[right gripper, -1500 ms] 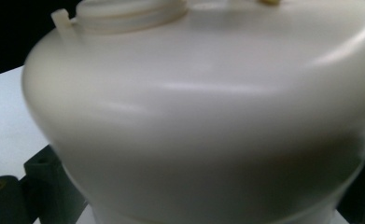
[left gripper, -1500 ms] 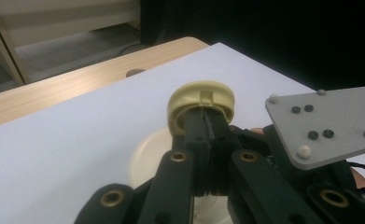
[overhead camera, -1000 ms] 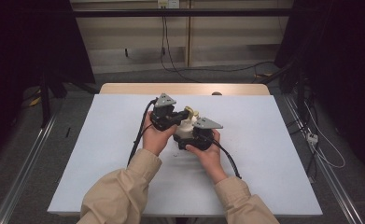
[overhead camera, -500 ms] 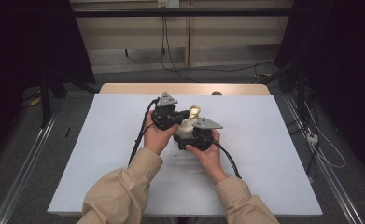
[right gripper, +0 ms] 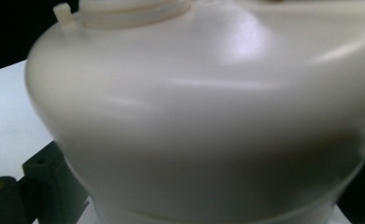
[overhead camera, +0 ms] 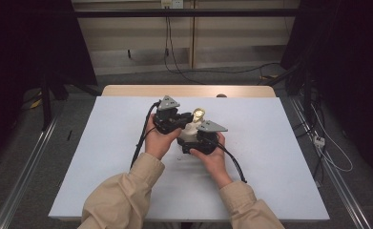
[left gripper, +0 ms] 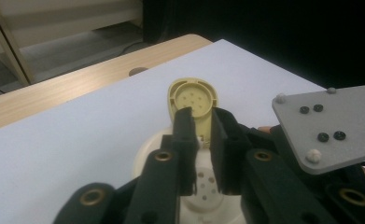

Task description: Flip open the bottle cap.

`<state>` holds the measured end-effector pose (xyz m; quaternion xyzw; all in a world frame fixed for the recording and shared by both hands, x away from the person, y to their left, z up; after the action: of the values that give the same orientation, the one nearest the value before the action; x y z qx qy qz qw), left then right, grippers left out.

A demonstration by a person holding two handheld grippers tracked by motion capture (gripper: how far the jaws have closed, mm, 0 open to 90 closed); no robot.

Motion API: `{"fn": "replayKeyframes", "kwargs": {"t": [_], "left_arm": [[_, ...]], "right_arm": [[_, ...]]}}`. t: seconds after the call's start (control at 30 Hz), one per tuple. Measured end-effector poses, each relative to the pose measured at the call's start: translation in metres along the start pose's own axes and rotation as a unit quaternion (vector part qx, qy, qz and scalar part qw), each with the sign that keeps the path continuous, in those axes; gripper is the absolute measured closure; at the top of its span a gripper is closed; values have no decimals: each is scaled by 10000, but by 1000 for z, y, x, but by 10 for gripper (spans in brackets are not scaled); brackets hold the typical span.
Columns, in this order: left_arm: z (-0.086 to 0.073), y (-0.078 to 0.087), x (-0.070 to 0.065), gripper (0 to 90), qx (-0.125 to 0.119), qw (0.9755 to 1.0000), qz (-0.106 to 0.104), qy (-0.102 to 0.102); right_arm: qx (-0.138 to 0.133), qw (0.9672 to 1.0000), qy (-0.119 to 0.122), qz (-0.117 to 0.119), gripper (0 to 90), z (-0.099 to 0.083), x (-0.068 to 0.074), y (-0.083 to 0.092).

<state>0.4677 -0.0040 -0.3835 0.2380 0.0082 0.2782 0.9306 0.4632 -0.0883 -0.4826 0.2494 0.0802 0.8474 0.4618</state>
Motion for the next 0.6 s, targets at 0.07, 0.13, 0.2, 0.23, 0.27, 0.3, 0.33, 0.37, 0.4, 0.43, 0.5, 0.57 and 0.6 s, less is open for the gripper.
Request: {"fn": "replayKeyframes", "kwargs": {"t": [0.07,0.13,0.2,0.23,0.27,0.3,0.33,0.37,0.4,0.43,0.5,0.57,0.6], "left_arm": [[-1,2,1,773,-18,10000,-7,74],[-3,3,2,704,-30,9999,-7,134],[-6,4,2,630,-44,9999,-24,141],[-7,5,1,573,-66,9998,-26,175],[-8,6,1,573,-92,9997,-36,204],[-10,7,0,539,-82,9997,-60,207],[-11,8,0,506,-77,9997,-58,206],[-12,9,0,486,-63,9998,-68,174],[-14,10,-1,468,-48,9998,-66,175],[-15,11,-1,439,-59,9998,-52,194],[-17,14,-2,393,-79,9997,-43,240],[-20,18,-2,359,-76,9997,-41,244],[-21,19,-3,336,-54,9997,-37,244]], "right_arm": [[29,10000,-10,-3,26,0,0,0],[113,9999,-99,-25,21,-1,0,2],[166,9998,-103,-40,18,-1,0,3],[223,9997,-103,-41,16,-1,-1,5],[223,9997,-103,-41,16,-1,-1,5],[268,9995,-126,-52,16,-1,-1,6],[320,9994,-145,-60,15,-2,-1,8],[388,9992,-123,-49,6,-2,-1,9],[464,9989,-94,-40,1,-3,-1,11],[501,9987,-70,-23,1,-3,-2,13],[571,9983,-84,1,0,-4,-1,16],[615,9981,-13,7,0,-5,-1,19],[556,9985,13,18,7,-5,0,21]]}}
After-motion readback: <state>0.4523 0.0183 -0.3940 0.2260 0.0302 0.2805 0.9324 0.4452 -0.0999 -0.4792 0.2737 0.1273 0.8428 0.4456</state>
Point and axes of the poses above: each handheld gripper's, and its own axes: y roughly backward along the jaws, z roughly out of its top, x roughly to its left, the point moved 6 cm from there along -y, roughly forward along the jaws, and after that the axes turned 15 degrees about -y, right-handed, at the moved point
